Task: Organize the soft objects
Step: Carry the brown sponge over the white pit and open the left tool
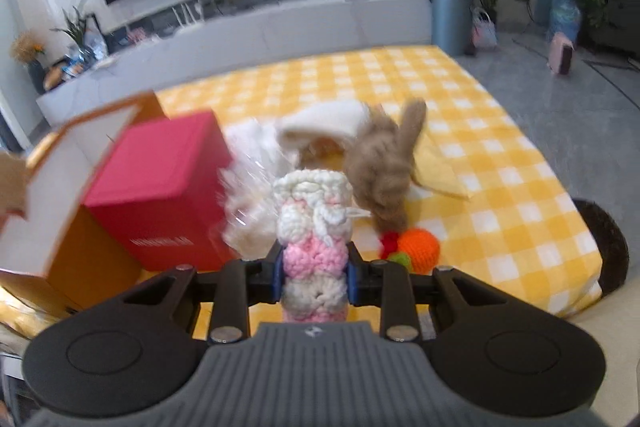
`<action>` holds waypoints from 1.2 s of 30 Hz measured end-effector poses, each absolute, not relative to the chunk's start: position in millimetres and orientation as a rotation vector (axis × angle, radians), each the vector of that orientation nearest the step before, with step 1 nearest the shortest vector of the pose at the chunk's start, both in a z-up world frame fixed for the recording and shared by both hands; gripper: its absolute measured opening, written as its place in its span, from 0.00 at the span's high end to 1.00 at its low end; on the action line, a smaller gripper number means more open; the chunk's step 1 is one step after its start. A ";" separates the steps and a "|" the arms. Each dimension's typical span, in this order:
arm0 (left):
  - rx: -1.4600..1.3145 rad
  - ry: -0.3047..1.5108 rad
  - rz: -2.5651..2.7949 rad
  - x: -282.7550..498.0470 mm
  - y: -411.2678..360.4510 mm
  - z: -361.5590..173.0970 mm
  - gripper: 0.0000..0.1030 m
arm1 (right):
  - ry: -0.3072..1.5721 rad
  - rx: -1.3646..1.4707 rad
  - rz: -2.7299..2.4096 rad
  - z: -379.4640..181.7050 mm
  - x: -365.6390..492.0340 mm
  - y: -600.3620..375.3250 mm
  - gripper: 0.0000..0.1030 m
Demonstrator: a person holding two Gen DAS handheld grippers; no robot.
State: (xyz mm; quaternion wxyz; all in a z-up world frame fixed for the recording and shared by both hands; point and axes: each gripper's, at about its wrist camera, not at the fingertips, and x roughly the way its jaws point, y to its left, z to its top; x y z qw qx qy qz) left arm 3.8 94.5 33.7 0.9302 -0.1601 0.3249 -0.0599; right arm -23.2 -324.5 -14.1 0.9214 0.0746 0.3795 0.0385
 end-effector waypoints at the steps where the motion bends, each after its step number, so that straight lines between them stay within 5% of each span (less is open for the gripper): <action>1: -0.342 0.674 -0.132 3.7 100.0 28.8 0.65 | 0.758 0.162 0.105 -6.0 -25.0 -320.5 0.73; 10: -0.335 0.757 -0.163 10.3 115.0 -0.5 0.65 | 0.609 0.176 0.461 47.3 -26.6 -231.2 0.73; 27: -0.293 0.892 -0.100 17.7 114.2 -23.6 0.63 | 0.711 0.034 0.610 28.1 -6.5 -129.4 0.73; 31: -0.225 0.826 -0.102 0.2 115.3 -5.6 0.30 | 0.717 0.041 0.600 25.1 -2.4 -130.8 0.73; 36: -0.260 0.712 -0.086 -26.8 128.3 26.6 0.28 | 0.713 0.043 0.583 24.5 -4.3 -130.8 0.73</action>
